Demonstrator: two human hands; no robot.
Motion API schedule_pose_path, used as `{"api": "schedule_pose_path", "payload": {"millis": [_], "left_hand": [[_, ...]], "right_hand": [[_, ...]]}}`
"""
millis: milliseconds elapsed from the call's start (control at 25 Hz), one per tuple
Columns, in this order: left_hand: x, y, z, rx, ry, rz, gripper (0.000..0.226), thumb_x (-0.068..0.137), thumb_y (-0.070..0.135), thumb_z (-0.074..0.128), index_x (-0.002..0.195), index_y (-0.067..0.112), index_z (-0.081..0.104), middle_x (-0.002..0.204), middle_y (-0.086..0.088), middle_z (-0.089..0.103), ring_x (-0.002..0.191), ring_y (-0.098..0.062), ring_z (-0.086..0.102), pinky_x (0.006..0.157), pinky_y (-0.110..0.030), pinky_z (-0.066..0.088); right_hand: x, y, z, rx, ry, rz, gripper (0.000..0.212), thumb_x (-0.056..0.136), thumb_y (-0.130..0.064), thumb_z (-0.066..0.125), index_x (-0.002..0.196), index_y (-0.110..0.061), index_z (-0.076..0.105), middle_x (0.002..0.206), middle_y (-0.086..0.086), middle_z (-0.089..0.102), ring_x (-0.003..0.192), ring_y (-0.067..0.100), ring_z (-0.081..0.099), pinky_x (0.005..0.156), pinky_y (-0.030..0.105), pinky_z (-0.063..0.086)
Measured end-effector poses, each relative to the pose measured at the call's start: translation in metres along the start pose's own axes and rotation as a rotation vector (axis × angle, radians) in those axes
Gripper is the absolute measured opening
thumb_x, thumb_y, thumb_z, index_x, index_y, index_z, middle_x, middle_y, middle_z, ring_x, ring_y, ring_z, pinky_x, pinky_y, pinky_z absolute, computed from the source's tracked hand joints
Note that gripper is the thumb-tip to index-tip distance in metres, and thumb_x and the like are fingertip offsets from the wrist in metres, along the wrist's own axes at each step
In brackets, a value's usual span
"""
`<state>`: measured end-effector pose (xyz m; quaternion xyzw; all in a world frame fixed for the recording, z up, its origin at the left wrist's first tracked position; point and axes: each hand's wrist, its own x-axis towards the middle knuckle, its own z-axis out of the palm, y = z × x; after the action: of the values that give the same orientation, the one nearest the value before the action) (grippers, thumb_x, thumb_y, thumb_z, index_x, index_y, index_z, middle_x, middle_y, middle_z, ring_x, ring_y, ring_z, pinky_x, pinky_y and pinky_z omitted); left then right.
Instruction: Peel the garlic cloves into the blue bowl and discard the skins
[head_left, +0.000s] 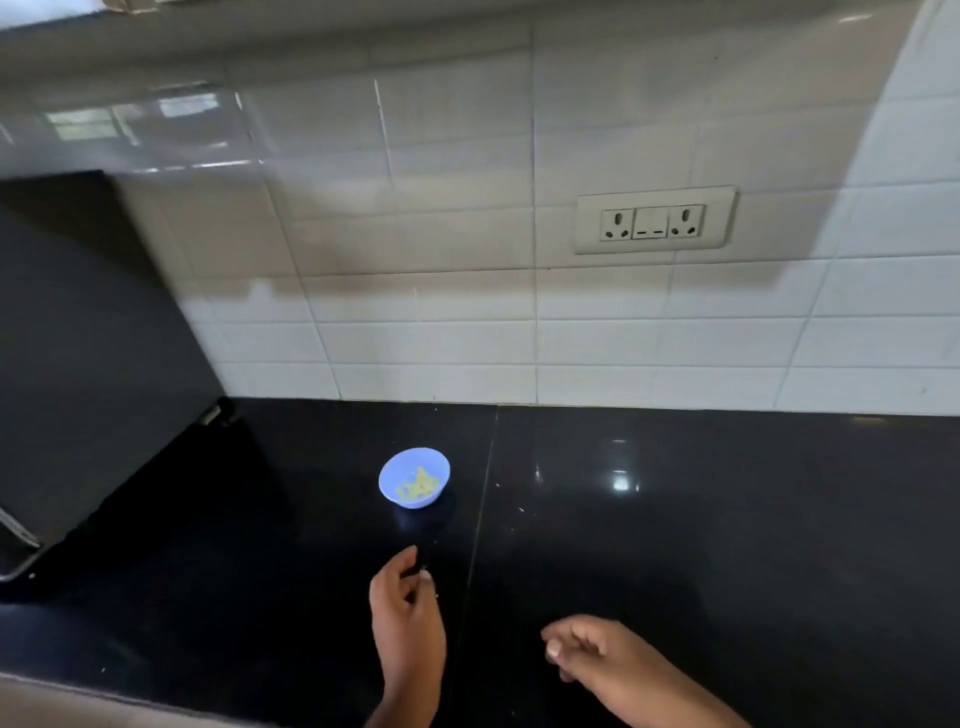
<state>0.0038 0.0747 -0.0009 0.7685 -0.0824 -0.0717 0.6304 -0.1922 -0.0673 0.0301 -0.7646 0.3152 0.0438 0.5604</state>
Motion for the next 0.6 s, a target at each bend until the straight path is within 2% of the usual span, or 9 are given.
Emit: {"api": "schedule_pose_path", "payload": {"millis": [160, 280, 360, 440, 480, 520, 600], "left_hand": [[0.069, 0.004, -0.008, 0.008, 0.027, -0.117, 0.034, 0.103, 0.013, 0.061, 0.134, 0.027, 0.06, 0.13, 0.009, 0.06, 0.105, -0.013, 0.068, 0.079, -0.029, 0.056], [0.115, 0.01, -0.014, -0.003, 0.048, -0.184, 0.04, 0.103, 0.018, 0.062, 0.143, 0.022, 0.055, 0.136, 0.005, 0.06, 0.108, -0.014, 0.066, 0.092, -0.039, 0.058], [0.145, 0.011, -0.011, -0.02, 0.005, -0.264, 0.048, 0.102, 0.024, 0.064, 0.148, 0.024, 0.05, 0.145, 0.001, 0.058, 0.118, -0.022, 0.064, 0.105, -0.047, 0.054], [0.17, 0.011, -0.006, -0.108, -0.077, -0.358, 0.057, 0.101, 0.032, 0.066, 0.153, 0.023, 0.044, 0.151, -0.003, 0.052, 0.129, -0.029, 0.059, 0.111, -0.049, 0.049], [0.176, 0.016, -0.004, -0.153, -0.102, -0.412, 0.059, 0.101, 0.035, 0.066, 0.154, 0.022, 0.042, 0.149, -0.004, 0.052, 0.128, -0.03, 0.059, 0.11, -0.048, 0.049], [0.189, 0.01, -0.003, -0.21, -0.137, -0.439, 0.057, 0.102, 0.037, 0.065, 0.152, 0.019, 0.043, 0.145, -0.004, 0.055, 0.123, -0.028, 0.061, 0.106, -0.045, 0.051], [0.207, 0.011, -0.011, -0.272, -0.23, -0.455, 0.057, 0.101, 0.042, 0.064, 0.145, 0.011, 0.047, 0.137, -0.006, 0.063, 0.112, -0.022, 0.068, 0.098, -0.043, 0.055]], "right_hand": [[0.076, -0.043, 0.009, 0.201, -0.009, 0.011, 0.019, 0.105, -0.04, 0.058, 0.119, -0.034, 0.069, 0.113, -0.008, 0.076, 0.101, 0.007, 0.074, 0.099, 0.034, 0.058], [0.126, -0.082, 0.021, 0.305, -0.007, 0.02, 0.023, 0.105, -0.035, 0.059, 0.126, -0.027, 0.065, 0.117, -0.004, 0.074, 0.101, 0.014, 0.076, 0.096, 0.036, 0.06], [0.158, -0.103, 0.026, 0.362, 0.06, 0.039, 0.033, 0.104, -0.033, 0.06, 0.136, -0.023, 0.059, 0.12, -0.004, 0.071, 0.101, 0.017, 0.075, 0.091, 0.035, 0.061], [0.189, -0.122, 0.033, 0.396, 0.137, 0.043, 0.045, 0.104, -0.032, 0.06, 0.147, -0.024, 0.049, 0.123, -0.004, 0.068, 0.101, 0.018, 0.073, 0.087, 0.034, 0.061], [0.2, -0.13, 0.035, 0.393, 0.184, 0.057, 0.05, 0.104, -0.032, 0.059, 0.151, -0.024, 0.045, 0.125, -0.003, 0.066, 0.1, 0.017, 0.072, 0.084, 0.034, 0.06], [0.214, -0.137, 0.039, 0.387, 0.209, 0.059, 0.049, 0.105, -0.032, 0.059, 0.151, -0.024, 0.045, 0.126, -0.002, 0.066, 0.098, 0.017, 0.07, 0.081, 0.034, 0.058], [0.231, -0.152, 0.053, 0.342, 0.216, 0.08, 0.027, 0.106, -0.031, 0.055, 0.132, -0.023, 0.06, 0.12, 0.001, 0.07, 0.094, 0.015, 0.068, 0.078, 0.032, 0.053]]}}
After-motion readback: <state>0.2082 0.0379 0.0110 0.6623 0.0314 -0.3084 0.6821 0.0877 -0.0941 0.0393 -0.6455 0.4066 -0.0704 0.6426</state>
